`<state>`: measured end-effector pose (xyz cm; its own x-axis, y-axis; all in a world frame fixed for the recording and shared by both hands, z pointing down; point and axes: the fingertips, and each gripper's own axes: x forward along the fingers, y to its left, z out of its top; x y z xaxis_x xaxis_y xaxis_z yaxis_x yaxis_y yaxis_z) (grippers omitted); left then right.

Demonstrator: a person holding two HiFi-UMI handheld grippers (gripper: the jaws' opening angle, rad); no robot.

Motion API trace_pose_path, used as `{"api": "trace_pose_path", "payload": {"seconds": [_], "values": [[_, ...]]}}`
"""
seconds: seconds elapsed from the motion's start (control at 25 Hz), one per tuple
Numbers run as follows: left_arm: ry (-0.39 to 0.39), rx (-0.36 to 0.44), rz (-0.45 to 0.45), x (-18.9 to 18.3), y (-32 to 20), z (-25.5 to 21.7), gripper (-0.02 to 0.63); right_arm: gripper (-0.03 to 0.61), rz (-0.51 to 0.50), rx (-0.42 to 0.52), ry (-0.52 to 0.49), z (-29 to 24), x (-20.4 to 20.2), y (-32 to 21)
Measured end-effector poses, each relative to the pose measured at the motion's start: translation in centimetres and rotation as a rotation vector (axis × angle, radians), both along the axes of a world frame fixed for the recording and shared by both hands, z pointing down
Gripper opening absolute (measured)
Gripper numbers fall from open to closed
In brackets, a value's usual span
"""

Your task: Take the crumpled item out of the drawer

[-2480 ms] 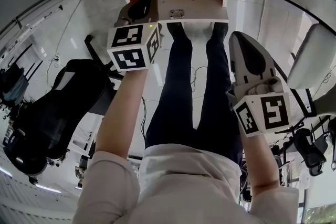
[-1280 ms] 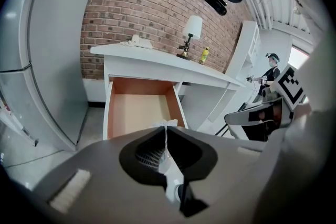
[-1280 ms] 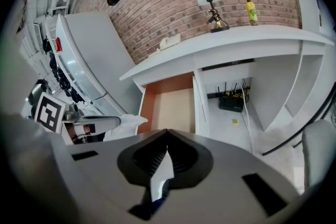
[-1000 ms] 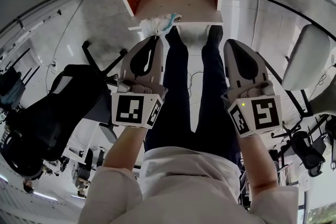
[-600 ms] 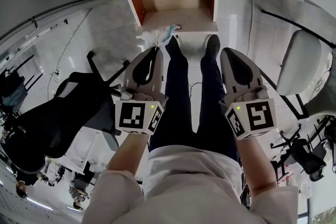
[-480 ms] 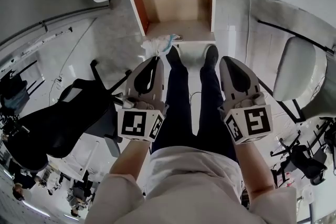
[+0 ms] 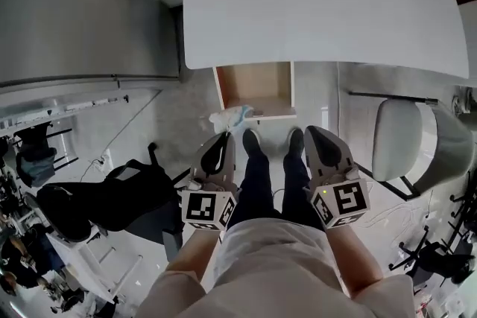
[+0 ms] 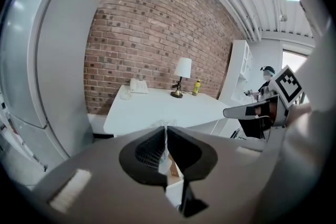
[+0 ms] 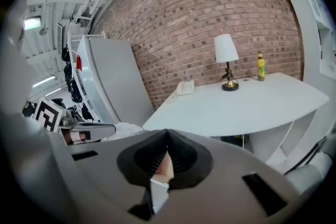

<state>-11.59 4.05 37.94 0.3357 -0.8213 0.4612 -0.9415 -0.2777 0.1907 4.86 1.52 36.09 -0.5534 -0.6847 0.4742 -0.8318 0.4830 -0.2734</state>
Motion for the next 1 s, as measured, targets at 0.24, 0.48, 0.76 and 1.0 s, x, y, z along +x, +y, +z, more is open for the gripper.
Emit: {"api": "trace_pose_path", "payload": {"seconds": [0.24,0.48,0.76,1.0], "values": [[0.006,0.031,-0.006,-0.2,0.9,-6.8,0.021,0.008,0.018,0.088,-0.014,-6.7,0.4,0.8],[0.012,0.145,0.024,-0.4,0.8,-14.3,0.021,0.008,0.006,0.202,-0.028,-13.6,-0.4,0.4],[-0.023,0.235,-0.001,-1.8,1.8,-20.1,0.021,0.008,0.04,0.344,-0.046,-20.8,0.8,0.3],[-0.019,0.312,-0.018,-3.3,1.6,-23.1,0.021,0.008,0.049,0.413,-0.045,-23.8,1.8,0.0]]}}
